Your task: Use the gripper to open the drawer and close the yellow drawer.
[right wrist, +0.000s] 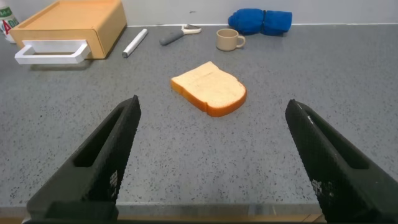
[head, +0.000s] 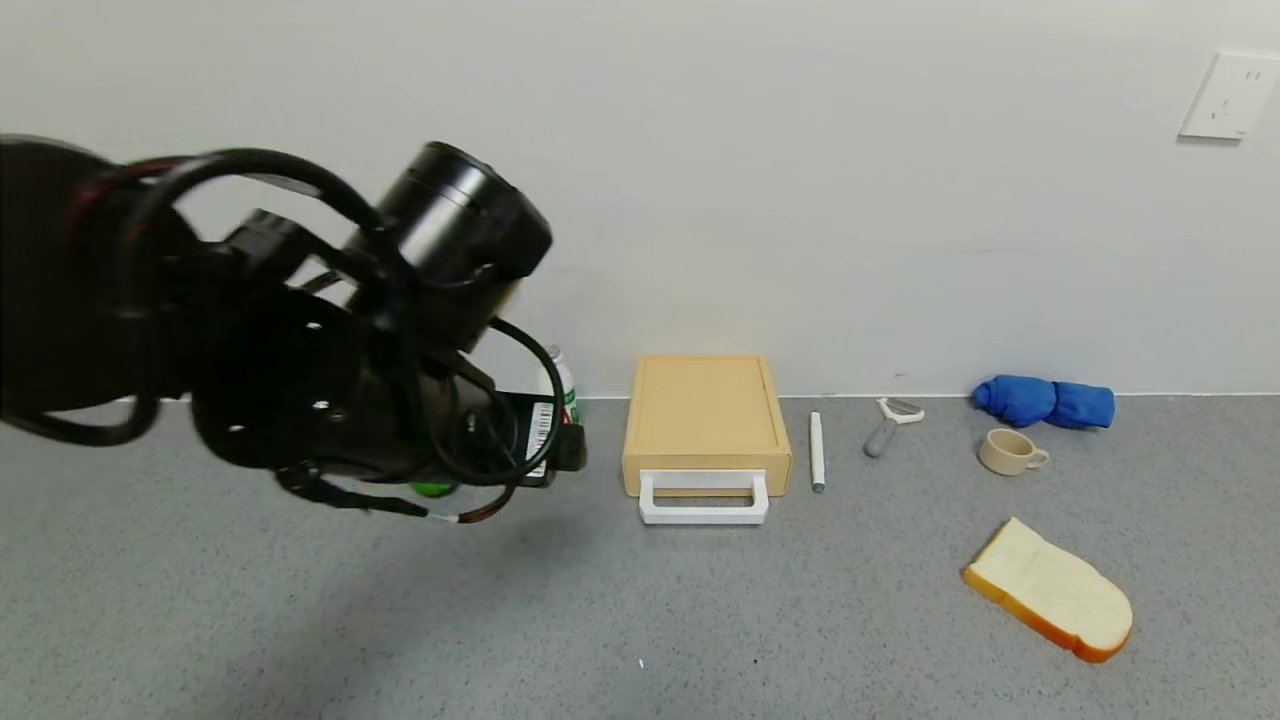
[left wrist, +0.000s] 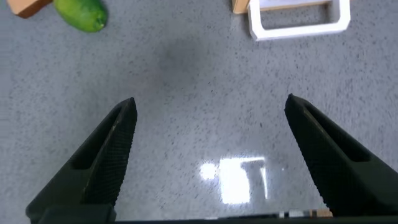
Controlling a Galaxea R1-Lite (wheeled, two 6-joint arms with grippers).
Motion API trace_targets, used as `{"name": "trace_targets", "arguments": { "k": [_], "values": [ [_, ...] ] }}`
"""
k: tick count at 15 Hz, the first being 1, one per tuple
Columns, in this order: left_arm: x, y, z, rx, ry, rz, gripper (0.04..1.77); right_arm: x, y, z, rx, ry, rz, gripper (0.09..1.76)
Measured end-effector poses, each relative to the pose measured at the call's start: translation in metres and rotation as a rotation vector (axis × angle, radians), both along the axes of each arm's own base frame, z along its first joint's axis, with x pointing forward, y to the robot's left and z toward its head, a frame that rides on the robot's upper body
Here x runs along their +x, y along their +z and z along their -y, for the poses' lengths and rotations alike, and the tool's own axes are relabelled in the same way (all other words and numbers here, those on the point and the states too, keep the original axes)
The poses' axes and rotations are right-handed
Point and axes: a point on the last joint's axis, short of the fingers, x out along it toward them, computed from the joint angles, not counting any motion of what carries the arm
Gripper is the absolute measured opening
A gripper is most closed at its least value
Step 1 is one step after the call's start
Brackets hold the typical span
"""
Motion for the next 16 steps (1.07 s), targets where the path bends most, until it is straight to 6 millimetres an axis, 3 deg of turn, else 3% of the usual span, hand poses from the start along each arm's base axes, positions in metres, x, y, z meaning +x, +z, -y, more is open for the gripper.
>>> {"name": "trace_targets", "arguments": {
  "k": [5,10,13,16],
  "values": [
    [-0.066,0.010,-0.053,-0.026,-0.164,0.091,1.72,0.000,0.000,0.000,0.000,0.000,0.000,1.71],
    [-0.124,-0.003,-0.103,-0.057,-0.321,0.267,1.72,0.000,0.000,0.000,0.000,0.000,0.000,1.71],
    [-0.159,-0.003,-0.129,-0.077,-0.325,0.388,1.72,0.000,0.000,0.000,0.000,0.000,0.000,1.71],
    [-0.188,-0.002,-0.155,-0.054,-0.197,0.487,1.72,0.000,0.000,0.000,0.000,0.000,0.000,1.71]
  ]
}}
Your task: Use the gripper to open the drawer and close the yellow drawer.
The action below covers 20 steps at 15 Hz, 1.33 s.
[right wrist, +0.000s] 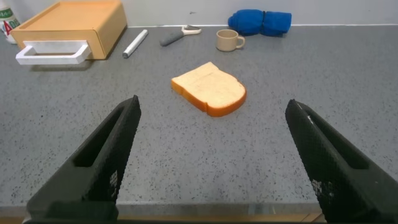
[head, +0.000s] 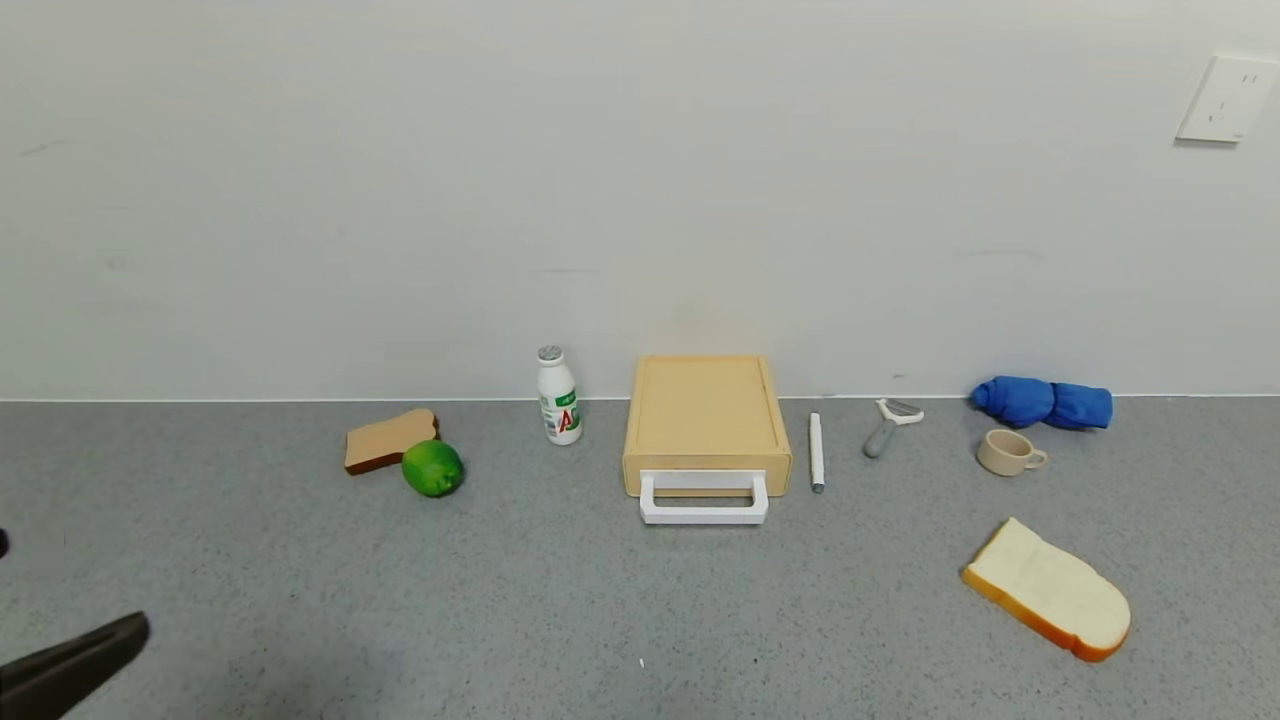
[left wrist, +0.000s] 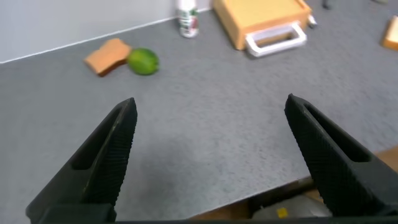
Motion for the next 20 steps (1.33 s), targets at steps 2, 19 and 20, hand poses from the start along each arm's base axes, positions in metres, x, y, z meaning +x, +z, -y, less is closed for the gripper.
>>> {"name": "trace_targets", "arguments": {
  "k": [2,19,20],
  "values": [
    [-0.021,-0.002,-0.013,0.003,0.084,0.046,1.72,0.000,0.000,0.000,0.000,0.000,0.000,1.71],
    [-0.120,-0.093,-0.015,-0.034,0.299,0.341,1.72,0.000,0.000,0.000,0.000,0.000,0.000,1.71],
    [-0.112,-0.099,-0.014,-0.050,0.294,0.384,1.72,0.000,0.000,0.000,0.000,0.000,0.000,1.71]
  ]
}}
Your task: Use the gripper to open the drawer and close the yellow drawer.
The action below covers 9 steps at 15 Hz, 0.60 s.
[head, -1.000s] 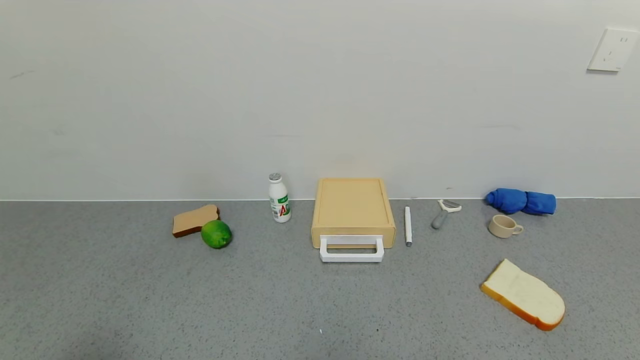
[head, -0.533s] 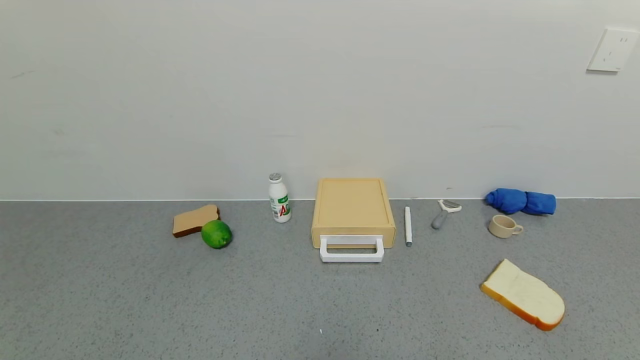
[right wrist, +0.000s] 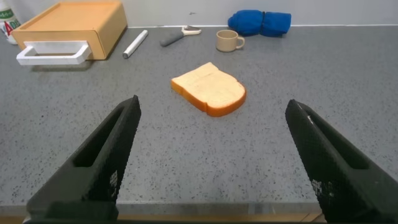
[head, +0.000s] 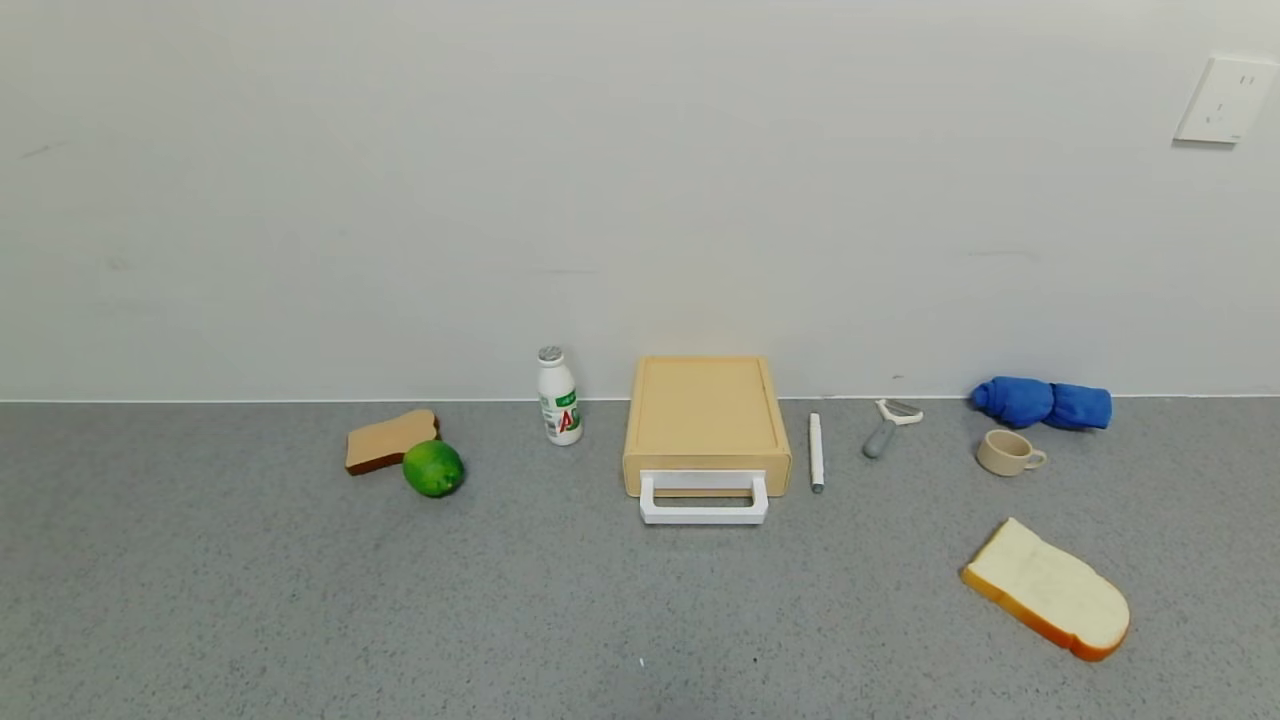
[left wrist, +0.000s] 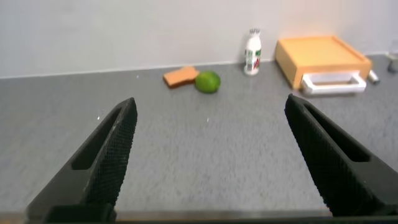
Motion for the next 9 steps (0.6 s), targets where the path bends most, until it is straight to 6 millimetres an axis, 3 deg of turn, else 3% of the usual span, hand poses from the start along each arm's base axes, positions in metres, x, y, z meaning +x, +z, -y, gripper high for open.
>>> {"name": "trace_targets", "arguments": {
  "k": [5,7,9],
  "values": [
    [0.046,-0.055,0.001,-0.004,-0.021,0.076,1.72,0.000,0.000,0.000,0.000,0.000,0.000,1.71],
    [0.052,-0.075,0.001,-0.012,-0.025,-0.022,1.72,0.000,0.000,0.000,0.000,0.000,0.000,1.71],
    [0.053,-0.083,0.001,-0.020,-0.051,-0.075,1.72,0.000,0.000,0.000,0.000,0.000,0.000,1.71]
  ]
}}
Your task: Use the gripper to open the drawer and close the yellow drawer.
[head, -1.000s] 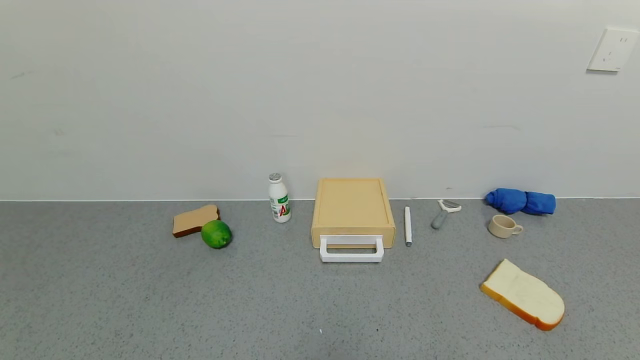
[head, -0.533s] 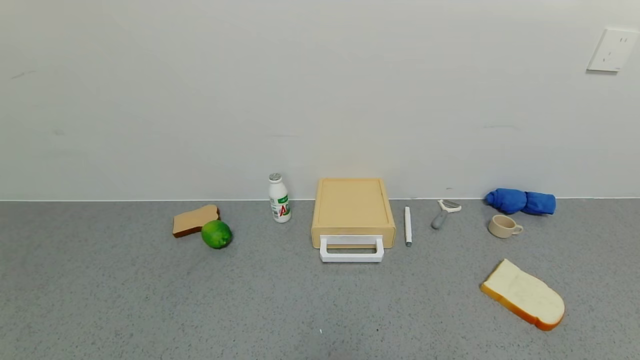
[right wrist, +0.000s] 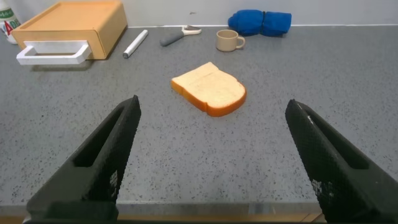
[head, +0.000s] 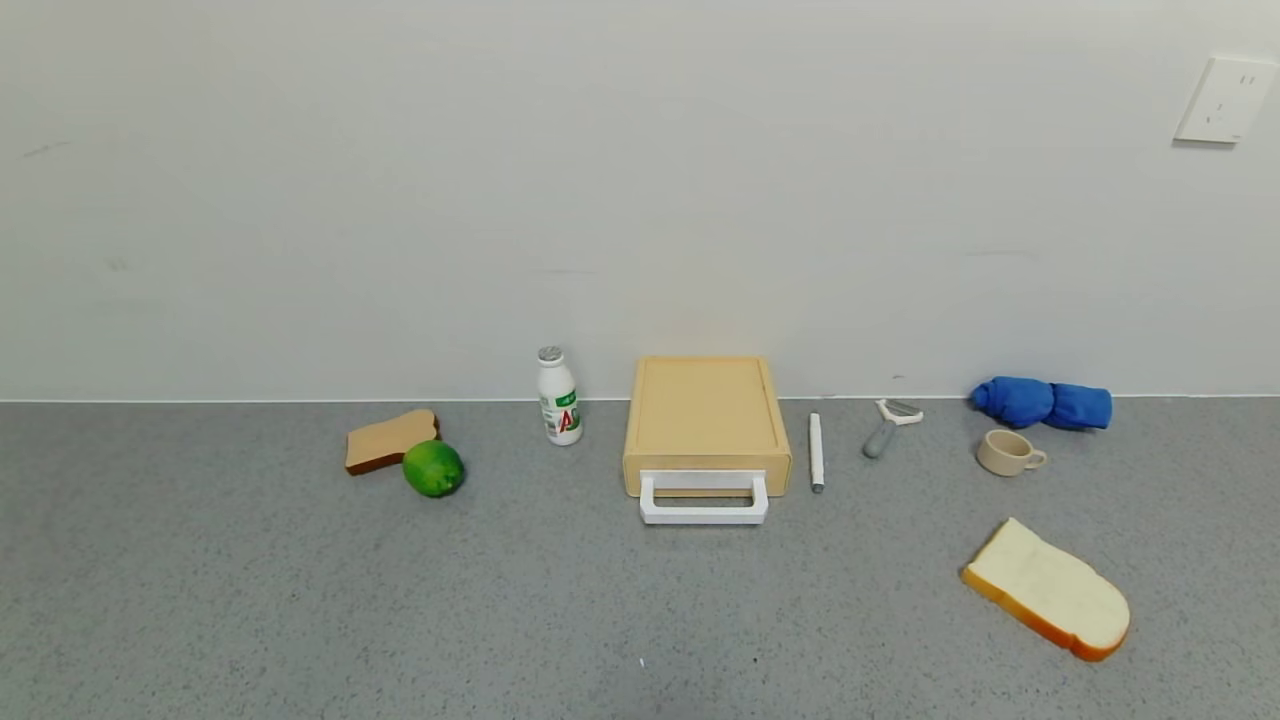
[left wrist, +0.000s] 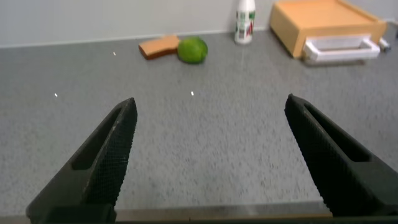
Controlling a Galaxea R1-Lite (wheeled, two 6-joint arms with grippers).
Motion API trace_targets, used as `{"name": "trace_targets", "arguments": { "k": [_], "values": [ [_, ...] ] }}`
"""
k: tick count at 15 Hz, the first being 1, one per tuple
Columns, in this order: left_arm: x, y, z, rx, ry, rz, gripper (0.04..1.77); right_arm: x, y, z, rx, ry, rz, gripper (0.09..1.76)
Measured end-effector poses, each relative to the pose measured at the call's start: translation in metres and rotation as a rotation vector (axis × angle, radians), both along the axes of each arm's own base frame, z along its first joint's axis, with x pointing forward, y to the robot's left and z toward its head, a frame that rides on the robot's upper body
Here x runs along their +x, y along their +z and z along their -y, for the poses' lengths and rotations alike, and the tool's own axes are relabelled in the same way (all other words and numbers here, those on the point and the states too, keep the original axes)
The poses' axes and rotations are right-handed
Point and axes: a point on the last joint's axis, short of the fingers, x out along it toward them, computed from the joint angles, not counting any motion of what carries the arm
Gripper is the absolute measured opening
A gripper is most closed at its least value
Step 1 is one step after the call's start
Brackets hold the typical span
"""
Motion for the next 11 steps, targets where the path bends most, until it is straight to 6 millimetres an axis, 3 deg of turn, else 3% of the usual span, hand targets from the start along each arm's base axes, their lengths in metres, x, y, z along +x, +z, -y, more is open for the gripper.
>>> {"name": "trace_targets", "arguments": {
  "k": [11],
  "values": [
    [0.0004,-0.0024,0.0000,-0.030,0.001,-0.016,1.72,0.0000,0.0000,0.0000,0.000,0.000,0.000,1.71]
  ]
}}
